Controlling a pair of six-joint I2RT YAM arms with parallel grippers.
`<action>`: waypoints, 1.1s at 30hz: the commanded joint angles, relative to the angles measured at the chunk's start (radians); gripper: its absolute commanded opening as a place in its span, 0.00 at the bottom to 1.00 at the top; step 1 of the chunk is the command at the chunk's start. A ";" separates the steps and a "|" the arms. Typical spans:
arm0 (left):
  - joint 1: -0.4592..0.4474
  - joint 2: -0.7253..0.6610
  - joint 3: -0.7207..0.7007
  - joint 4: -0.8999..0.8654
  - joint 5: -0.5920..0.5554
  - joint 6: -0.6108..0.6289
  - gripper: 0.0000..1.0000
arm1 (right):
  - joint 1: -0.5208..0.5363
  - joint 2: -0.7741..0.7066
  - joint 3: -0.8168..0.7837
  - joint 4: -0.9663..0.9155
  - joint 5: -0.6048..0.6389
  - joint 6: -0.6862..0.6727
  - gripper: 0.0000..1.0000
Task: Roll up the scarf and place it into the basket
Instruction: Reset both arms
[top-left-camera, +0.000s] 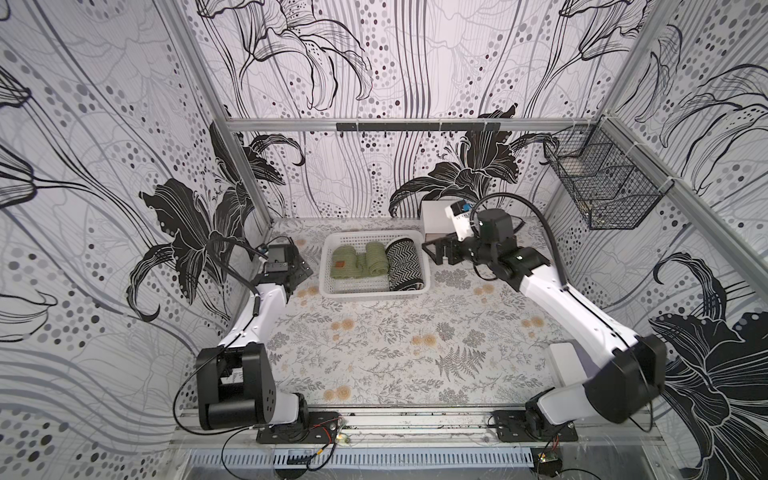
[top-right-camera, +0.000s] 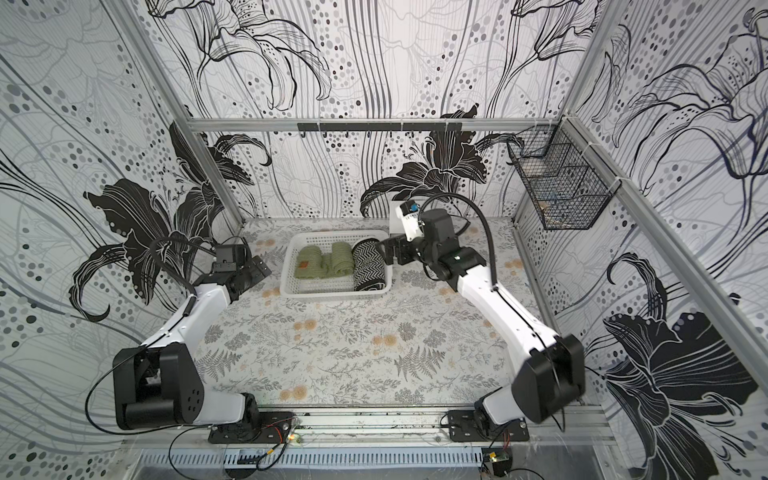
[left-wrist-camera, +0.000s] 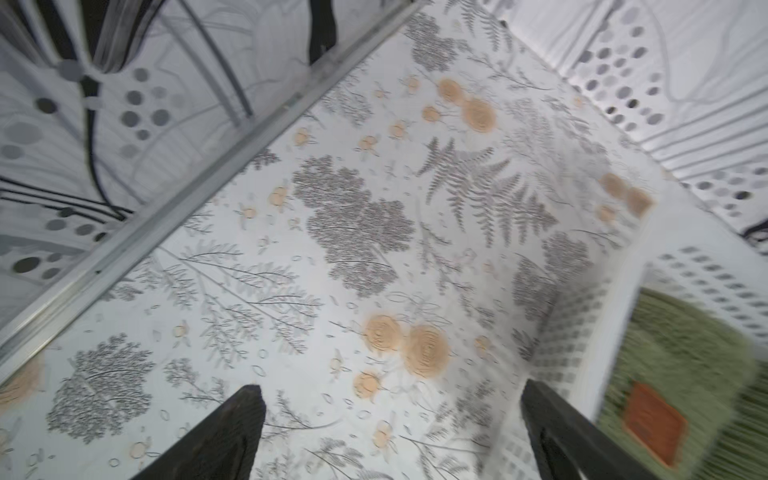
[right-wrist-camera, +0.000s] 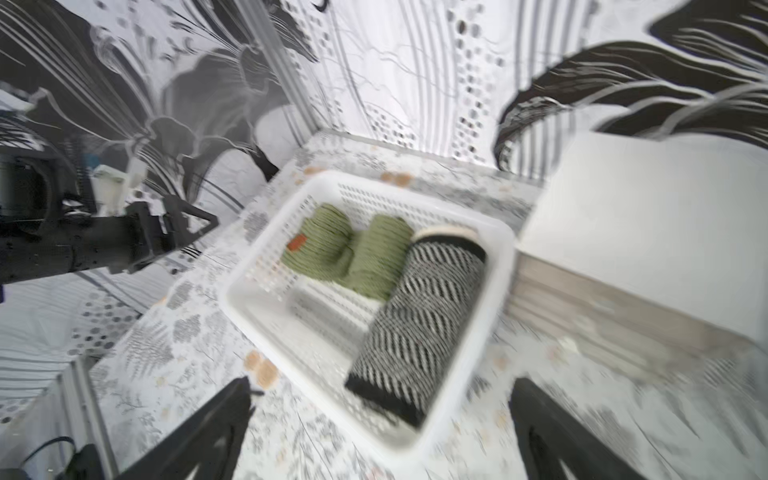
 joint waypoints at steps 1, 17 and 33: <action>-0.011 -0.117 -0.146 0.220 -0.175 0.003 0.99 | -0.011 -0.136 -0.085 -0.247 0.257 -0.061 1.00; -0.019 0.047 -0.621 1.343 -0.009 0.385 1.00 | -0.149 -0.293 -0.708 0.355 0.688 -0.133 1.00; -0.058 0.156 -0.568 1.350 0.056 0.456 0.99 | -0.439 0.123 -0.950 1.198 0.312 -0.161 1.00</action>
